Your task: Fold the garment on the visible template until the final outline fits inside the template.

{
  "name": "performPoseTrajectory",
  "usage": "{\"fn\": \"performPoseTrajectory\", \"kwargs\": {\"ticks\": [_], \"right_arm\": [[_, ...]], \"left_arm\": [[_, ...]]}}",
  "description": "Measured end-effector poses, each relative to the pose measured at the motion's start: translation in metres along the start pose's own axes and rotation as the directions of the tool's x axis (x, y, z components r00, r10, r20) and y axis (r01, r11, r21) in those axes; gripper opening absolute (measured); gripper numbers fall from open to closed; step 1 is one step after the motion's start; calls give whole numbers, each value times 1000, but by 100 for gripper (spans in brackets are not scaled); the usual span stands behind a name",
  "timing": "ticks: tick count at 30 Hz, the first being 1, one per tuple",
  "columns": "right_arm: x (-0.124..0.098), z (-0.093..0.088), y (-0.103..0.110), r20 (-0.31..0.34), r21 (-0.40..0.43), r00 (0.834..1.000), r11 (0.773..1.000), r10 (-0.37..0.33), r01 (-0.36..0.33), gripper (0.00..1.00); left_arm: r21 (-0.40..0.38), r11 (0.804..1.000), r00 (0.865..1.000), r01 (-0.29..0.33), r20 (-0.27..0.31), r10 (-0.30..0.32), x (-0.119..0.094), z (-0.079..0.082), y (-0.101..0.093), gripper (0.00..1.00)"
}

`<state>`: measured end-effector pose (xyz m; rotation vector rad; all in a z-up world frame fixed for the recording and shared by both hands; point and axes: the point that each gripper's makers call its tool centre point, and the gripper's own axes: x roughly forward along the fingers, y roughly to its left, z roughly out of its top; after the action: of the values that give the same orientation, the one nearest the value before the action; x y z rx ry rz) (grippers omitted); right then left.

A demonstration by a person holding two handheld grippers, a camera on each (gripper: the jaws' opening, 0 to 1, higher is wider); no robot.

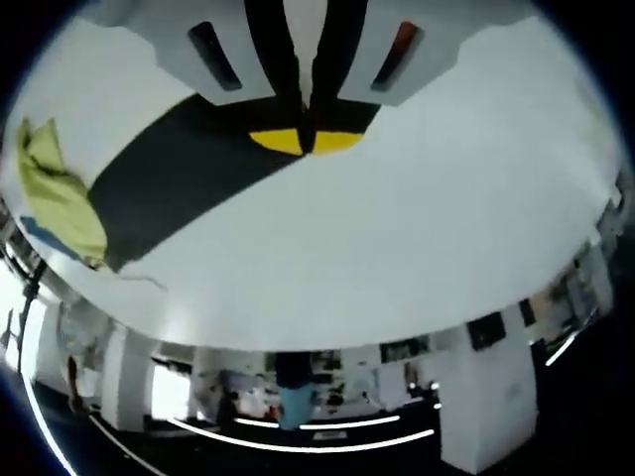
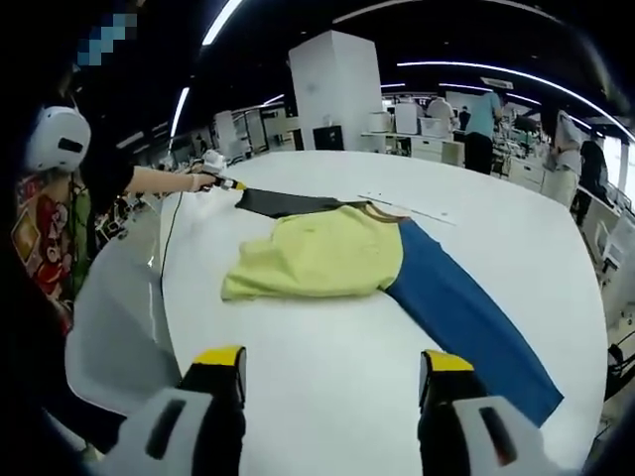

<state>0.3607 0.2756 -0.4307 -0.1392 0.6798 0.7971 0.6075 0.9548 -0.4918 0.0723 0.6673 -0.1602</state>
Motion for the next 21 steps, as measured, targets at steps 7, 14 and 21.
{"fn": "performPoseTrajectory", "kwargs": {"ticks": [7,14,21], "right_arm": [[5,1,0,-15,5,1000,1000,2,-2,70],[4,-3,3,-26,0,1000,1000,0,0,70],[7,-2,5,-23,5,1000,1000,2,-2,70]], "left_arm": [[37,999,997,-2,-71,5,17,-14,3,0],[57,998,992,-6,-126,13,19,-24,6,0],[73,997,991,-9,-135,19,20,-27,6,0]]}}
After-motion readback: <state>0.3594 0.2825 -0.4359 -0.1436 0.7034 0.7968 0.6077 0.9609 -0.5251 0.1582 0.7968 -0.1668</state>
